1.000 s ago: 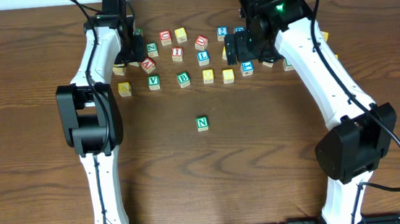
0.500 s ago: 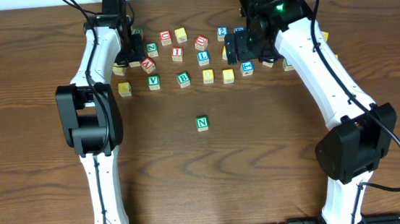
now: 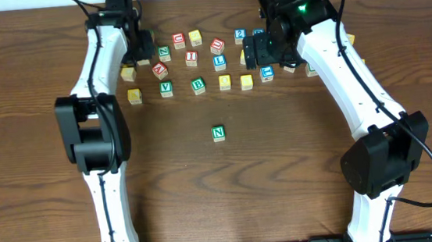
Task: Spell out NEURIPS
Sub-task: 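Carry the red E block with the left gripper toward the green N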
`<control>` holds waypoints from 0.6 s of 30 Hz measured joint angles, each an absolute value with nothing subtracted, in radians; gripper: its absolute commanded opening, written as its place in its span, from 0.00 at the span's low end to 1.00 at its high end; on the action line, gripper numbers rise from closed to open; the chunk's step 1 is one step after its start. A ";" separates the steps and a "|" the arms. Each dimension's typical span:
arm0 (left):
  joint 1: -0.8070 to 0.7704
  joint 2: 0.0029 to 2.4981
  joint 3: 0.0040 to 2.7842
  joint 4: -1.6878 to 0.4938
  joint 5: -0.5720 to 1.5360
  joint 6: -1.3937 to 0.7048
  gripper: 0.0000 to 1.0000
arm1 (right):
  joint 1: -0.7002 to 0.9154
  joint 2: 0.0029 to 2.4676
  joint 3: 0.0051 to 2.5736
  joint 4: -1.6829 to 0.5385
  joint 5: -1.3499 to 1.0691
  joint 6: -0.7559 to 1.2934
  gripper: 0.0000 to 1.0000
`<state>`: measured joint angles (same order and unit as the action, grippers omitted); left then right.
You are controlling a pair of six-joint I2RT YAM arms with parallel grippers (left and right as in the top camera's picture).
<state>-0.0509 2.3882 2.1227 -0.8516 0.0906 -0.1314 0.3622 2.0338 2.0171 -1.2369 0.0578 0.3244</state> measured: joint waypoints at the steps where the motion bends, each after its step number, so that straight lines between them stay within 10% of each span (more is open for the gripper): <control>1: -0.051 2.369 2.123 -0.853 0.091 -0.131 0.24 | 0.362 2.034 2.017 -1.237 0.063 0.324 0.99; 18: -0.194 1.994 2.123 -1.067 0.083 -0.132 0.23 | 0.197 2.034 2.017 -1.188 0.095 0.325 0.99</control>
<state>-0.1940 1.9938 2.1231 -1.0668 0.0826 -0.1318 0.1970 2.0338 2.0171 -1.1885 0.0948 0.3252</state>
